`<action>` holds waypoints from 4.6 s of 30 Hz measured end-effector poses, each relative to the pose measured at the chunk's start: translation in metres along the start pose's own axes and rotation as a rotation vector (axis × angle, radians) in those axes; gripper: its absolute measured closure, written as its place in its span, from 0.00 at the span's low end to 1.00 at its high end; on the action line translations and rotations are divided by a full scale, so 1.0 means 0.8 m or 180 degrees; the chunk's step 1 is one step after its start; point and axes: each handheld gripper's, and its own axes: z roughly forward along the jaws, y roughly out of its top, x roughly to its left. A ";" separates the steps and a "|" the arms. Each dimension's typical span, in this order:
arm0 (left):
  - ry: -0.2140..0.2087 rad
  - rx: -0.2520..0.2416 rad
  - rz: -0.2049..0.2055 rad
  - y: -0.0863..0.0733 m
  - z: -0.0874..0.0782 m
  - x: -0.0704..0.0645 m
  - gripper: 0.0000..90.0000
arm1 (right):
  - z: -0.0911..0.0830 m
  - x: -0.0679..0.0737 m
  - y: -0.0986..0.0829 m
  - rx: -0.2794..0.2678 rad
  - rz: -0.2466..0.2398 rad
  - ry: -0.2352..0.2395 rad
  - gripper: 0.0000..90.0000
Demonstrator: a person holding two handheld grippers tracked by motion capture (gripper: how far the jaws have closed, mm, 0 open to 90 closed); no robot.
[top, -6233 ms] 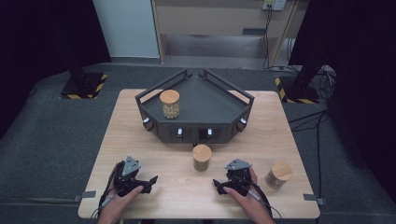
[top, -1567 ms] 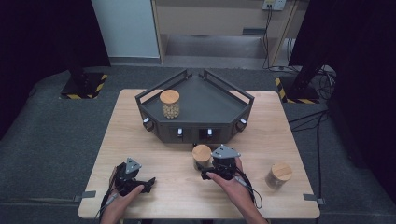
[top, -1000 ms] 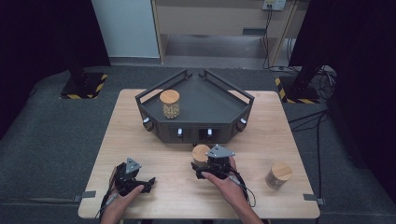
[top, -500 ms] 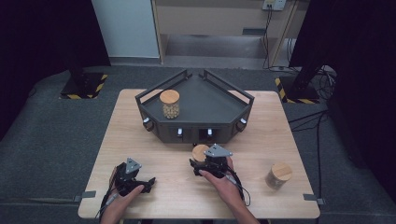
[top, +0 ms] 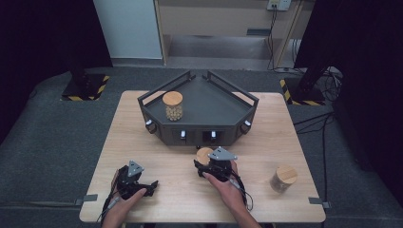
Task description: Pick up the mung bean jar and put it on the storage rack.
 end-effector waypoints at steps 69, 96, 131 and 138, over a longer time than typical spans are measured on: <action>0.0006 -0.0003 -0.0007 0.000 0.000 -0.001 0.00 | -0.078 -0.013 0.065 -0.0213 -0.0062 -0.0002 0.28; 0.0006 -0.0001 -0.0008 0.000 0.000 -0.001 0.00 | -0.068 -0.027 0.116 -0.0229 -0.0085 0.0091 0.28; -0.0004 -0.0003 -0.0001 0.001 0.001 0.001 0.00 | -0.049 -0.032 0.201 -0.0322 -0.0038 -0.0009 0.28; -0.0005 -0.0004 -0.0002 0.001 0.001 0.001 0.00 | -0.041 -0.033 0.215 -0.0302 -0.0033 -0.0037 0.28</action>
